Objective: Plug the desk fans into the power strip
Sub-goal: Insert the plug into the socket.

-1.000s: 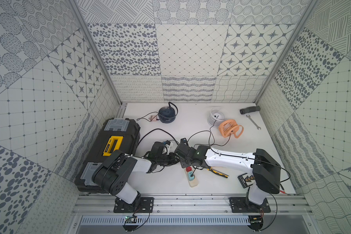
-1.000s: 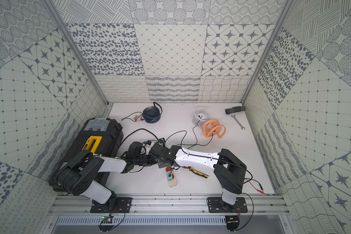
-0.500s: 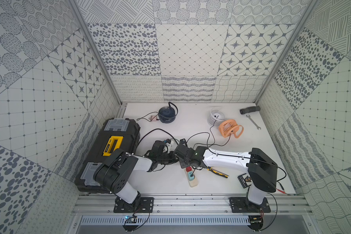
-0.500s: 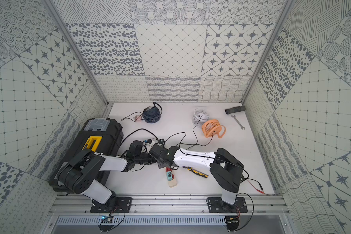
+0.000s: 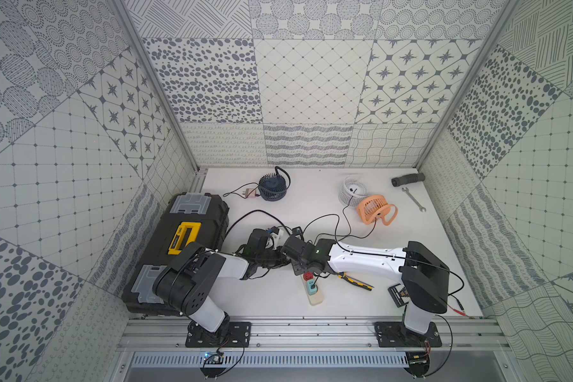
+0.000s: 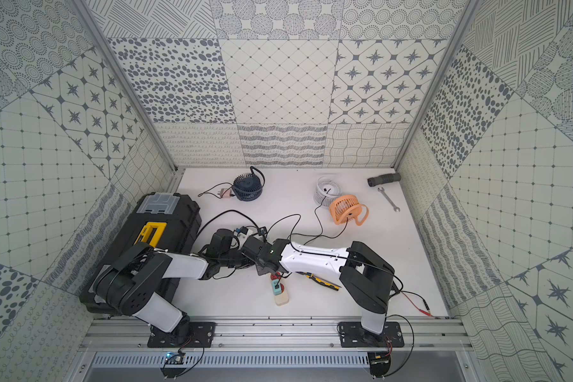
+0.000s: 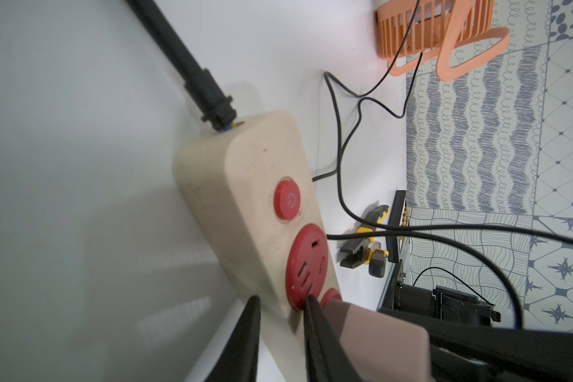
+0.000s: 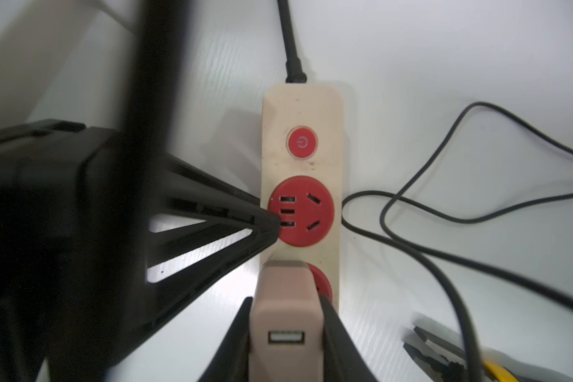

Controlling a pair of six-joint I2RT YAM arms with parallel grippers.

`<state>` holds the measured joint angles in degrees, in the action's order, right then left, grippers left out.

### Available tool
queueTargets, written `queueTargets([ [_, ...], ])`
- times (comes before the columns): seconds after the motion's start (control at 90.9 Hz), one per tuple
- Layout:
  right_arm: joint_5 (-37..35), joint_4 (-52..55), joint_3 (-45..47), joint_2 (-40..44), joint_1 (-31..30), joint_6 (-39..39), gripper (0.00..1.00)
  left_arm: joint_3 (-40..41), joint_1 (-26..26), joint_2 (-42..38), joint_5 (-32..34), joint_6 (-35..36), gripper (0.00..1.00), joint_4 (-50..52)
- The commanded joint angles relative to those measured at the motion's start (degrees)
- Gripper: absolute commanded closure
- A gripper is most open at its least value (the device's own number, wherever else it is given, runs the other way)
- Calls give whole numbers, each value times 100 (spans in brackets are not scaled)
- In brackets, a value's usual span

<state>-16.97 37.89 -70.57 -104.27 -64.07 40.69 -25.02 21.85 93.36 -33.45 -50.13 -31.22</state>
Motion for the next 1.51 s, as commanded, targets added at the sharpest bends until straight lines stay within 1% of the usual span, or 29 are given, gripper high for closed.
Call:
queueTargets([
  [0.0,732,1130,726,-1043,25,131,100,-90,-5,59,159,154,76,-81],
  [0.099,661,1542,576,-1289,-362,240,100,-118,-13,72,211,178,76,-75],
  [0.154,615,1687,490,-1439,-460,247,100,-149,-22,96,210,202,76,-54],
  [0.22,631,1556,577,-1454,-356,260,100,-175,-31,112,223,221,76,-42],
  [0.363,614,1198,849,-1144,196,299,100,-157,-65,40,260,252,76,-18],
  [0.407,616,1175,863,-1154,286,286,100,-152,-66,11,265,256,76,-7],
  [0.539,796,1202,818,-1633,200,219,100,-174,-75,-2,309,287,76,6],
  [0.649,952,1200,830,-1927,31,377,100,-193,-94,-2,451,372,75,42],
  [0.803,910,1101,996,-1716,12,545,100,-326,-132,45,453,474,75,117],
  [0.991,1028,1017,1069,-1791,41,547,100,-387,-144,26,439,556,75,214],
  [1.2,924,1050,1332,-1227,-96,740,100,-363,-146,-127,473,591,75,308],
  [1.266,788,1020,1197,-1107,-89,704,100,-382,-146,-155,455,631,75,338],
  [1.332,573,1002,871,-936,-75,635,100,-420,-146,-230,445,686,75,411],
  [1.387,407,988,522,-799,-58,581,82,-445,-146,-316,456,731,74,518],
  [1.464,197,962,6,-640,-53,435,72,-454,-146,-533,543,823,71,727],
  [1.497,120,955,-181,-570,-57,376,66,-467,-146,-650,605,889,70,864],
])
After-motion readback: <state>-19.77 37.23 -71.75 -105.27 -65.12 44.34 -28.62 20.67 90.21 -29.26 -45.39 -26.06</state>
